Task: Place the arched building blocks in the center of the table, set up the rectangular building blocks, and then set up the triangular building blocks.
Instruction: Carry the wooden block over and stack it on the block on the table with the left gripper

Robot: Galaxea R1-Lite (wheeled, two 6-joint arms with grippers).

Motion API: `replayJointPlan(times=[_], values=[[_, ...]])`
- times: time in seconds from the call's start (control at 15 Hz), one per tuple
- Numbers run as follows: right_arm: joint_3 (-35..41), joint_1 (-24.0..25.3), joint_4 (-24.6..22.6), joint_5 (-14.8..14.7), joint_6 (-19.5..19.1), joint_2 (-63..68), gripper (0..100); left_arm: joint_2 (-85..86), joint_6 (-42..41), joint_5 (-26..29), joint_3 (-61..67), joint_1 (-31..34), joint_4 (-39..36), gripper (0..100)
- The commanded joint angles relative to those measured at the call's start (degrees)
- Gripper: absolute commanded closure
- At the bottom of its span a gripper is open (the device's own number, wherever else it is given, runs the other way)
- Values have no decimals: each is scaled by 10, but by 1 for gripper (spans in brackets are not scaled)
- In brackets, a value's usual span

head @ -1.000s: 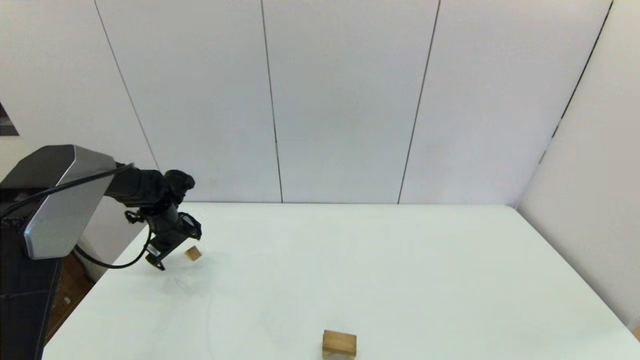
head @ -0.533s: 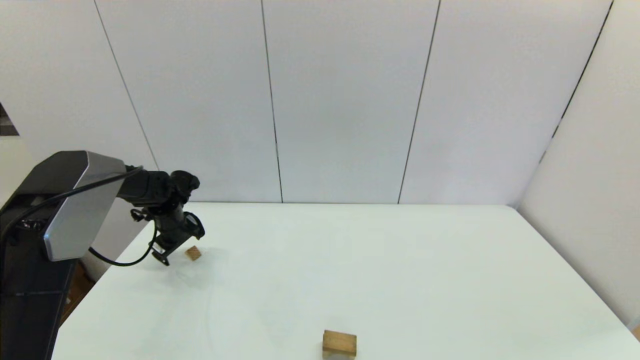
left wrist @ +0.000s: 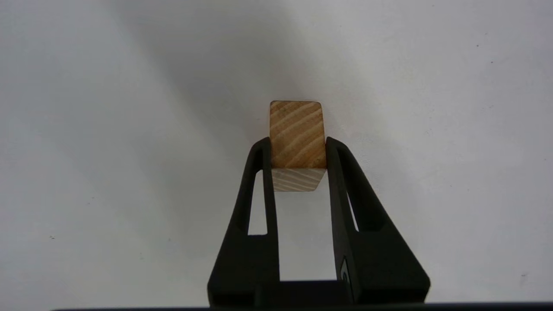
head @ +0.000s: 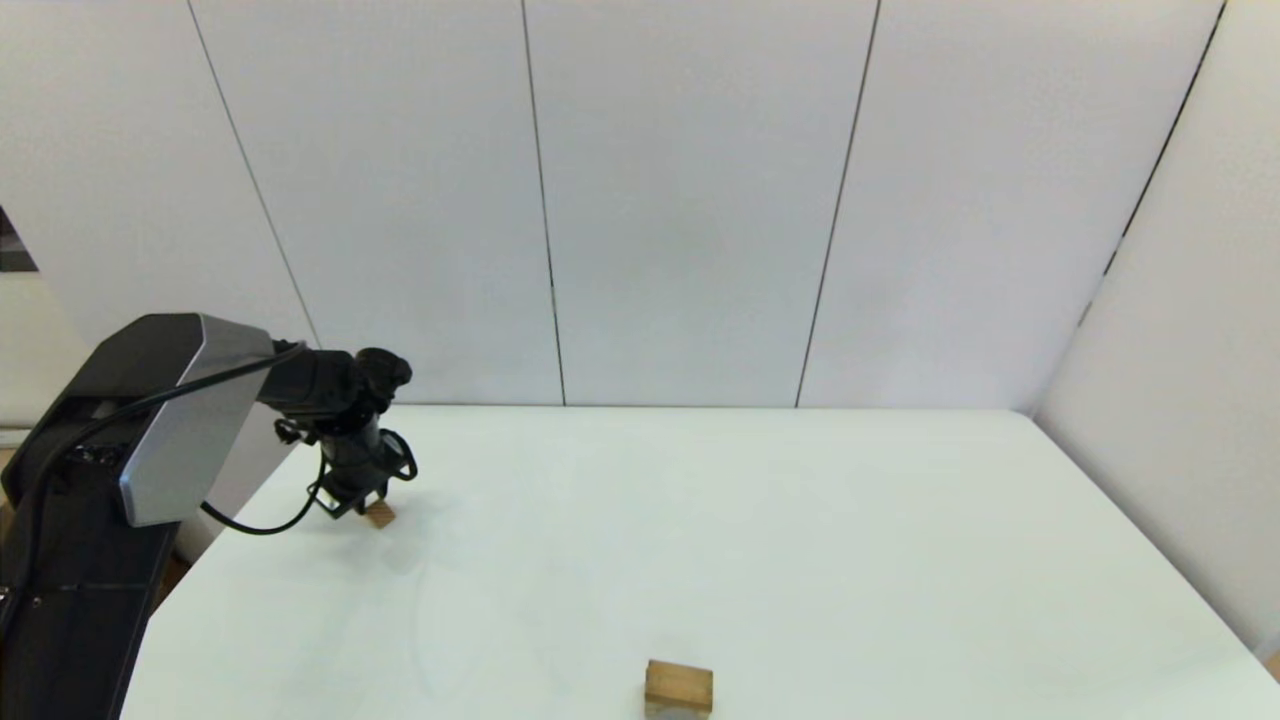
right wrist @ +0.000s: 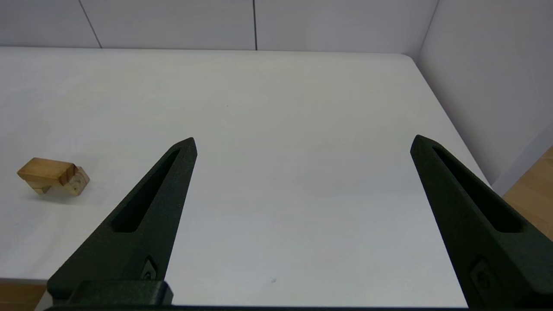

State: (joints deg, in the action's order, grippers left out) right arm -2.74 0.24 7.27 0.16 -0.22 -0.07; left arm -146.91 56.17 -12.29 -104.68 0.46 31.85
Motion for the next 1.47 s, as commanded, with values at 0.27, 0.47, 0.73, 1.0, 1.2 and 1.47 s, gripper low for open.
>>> replayJointPlan(times=[0.27,0.47,0.73,1.0,1.2,1.47], values=[[0,0,0,0,0,1,0,-5,5,-1,-6,-5,3,100],[0,0,0,0,0,1,0,0,4,2,-8,-5,3,100],[0,0,0,0,0,1,0,43,3,3,-6,-23,25,100],[0,0,0,0,0,1,0,139,-31,26,-6,-93,87,100],[0,0,0,0,0,1,0,203,-92,48,-6,-168,119,100],[0,0,0,0,0,1,0,239,-156,49,-6,-298,136,100]])
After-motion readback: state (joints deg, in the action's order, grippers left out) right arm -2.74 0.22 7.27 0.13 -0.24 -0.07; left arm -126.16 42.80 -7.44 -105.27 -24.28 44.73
